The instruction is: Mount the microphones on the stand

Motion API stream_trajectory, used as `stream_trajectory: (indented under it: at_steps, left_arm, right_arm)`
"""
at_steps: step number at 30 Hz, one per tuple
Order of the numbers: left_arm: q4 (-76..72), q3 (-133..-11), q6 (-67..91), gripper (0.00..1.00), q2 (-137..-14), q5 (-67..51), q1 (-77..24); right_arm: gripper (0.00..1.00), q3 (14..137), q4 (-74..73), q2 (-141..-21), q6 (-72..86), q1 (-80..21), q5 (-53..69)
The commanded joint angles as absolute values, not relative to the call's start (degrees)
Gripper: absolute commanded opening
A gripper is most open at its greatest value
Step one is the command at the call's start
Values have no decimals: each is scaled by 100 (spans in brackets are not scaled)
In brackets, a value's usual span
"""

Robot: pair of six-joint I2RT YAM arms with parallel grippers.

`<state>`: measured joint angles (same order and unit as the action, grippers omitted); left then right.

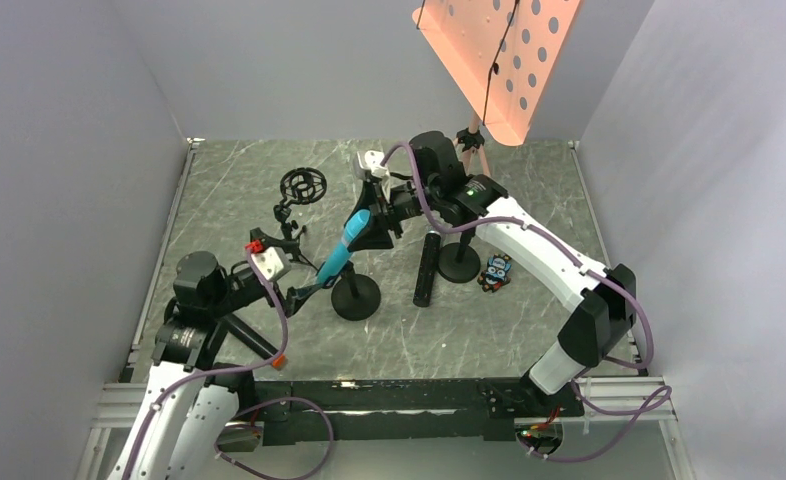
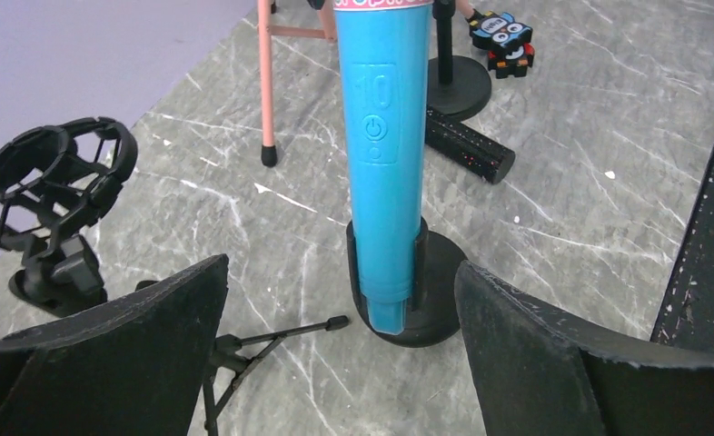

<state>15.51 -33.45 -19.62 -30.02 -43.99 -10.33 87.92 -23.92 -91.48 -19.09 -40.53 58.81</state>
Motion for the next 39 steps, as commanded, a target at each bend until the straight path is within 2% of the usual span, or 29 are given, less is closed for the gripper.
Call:
stream_trajectory:
  at_steps: [1, 8, 16, 22, 27, 32, 39]
  left_arm:
    - [1824, -3521, -1632, 99, -2823, -3974, -1011]
    - [1698, -3592, -503, 99, -2431, -2813, -1011]
    - [1527, -3396, -128, 99, -2495, -3691, -1011]
    - [1264, -3357, -778, 99, -2665, -4572, -1011]
    - [1256, -3654, -1193, 99, -3324, -4866, -1011]
    - [1091, -3718, -1121, 99, -3680, -4912, -1011]
    - [1346, -3474, -1133, 99, -3085, -4234, -1011]
  right_arm:
    - [27, 8791, -2630, -9359, -2099, -4166, 5668]
    - [27, 9023, -2851, -9612, -2213, -4399, 5463]
    - [27, 9318, -3030, -9824, -2236, -4458, 5255]
    - [27, 9372, -3081, -9986, -2196, -4462, 5299]
    - [27, 9476, -3126, -10198, -2171, -4459, 5393]
    - [27, 9480, -3149, -10357, -2161, -4459, 5471]
    - [27, 9471, -3186, -10495, -2209, -4469, 5444]
